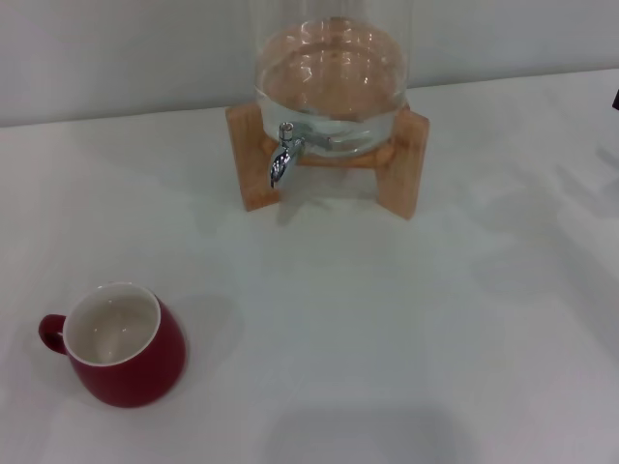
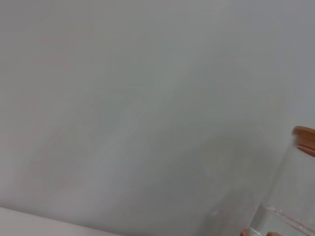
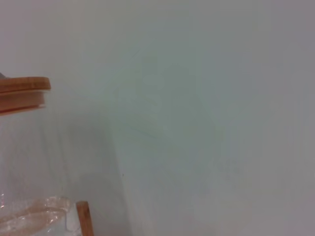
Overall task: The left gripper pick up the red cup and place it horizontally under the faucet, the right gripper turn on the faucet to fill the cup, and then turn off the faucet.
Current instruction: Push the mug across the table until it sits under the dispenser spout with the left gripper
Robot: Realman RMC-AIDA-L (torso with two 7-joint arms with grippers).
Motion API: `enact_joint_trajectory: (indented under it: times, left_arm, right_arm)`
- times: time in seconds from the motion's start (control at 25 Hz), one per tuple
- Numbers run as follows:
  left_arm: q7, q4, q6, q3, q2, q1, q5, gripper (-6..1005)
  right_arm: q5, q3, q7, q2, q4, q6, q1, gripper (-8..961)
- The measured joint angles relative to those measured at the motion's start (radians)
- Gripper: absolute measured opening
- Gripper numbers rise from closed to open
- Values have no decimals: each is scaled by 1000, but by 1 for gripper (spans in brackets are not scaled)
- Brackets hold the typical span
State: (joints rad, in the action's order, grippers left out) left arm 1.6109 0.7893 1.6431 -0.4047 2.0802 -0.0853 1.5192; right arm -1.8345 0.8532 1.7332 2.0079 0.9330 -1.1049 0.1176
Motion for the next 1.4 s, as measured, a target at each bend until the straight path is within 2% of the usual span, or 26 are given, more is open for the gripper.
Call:
enact_joint_trajectory:
  times: [1.4]
  left_arm:
    - [88, -5, -31, 3, 2, -3, 7, 876]
  right_arm:
    - [-7, 0, 2, 0, -2, 3, 2, 795]
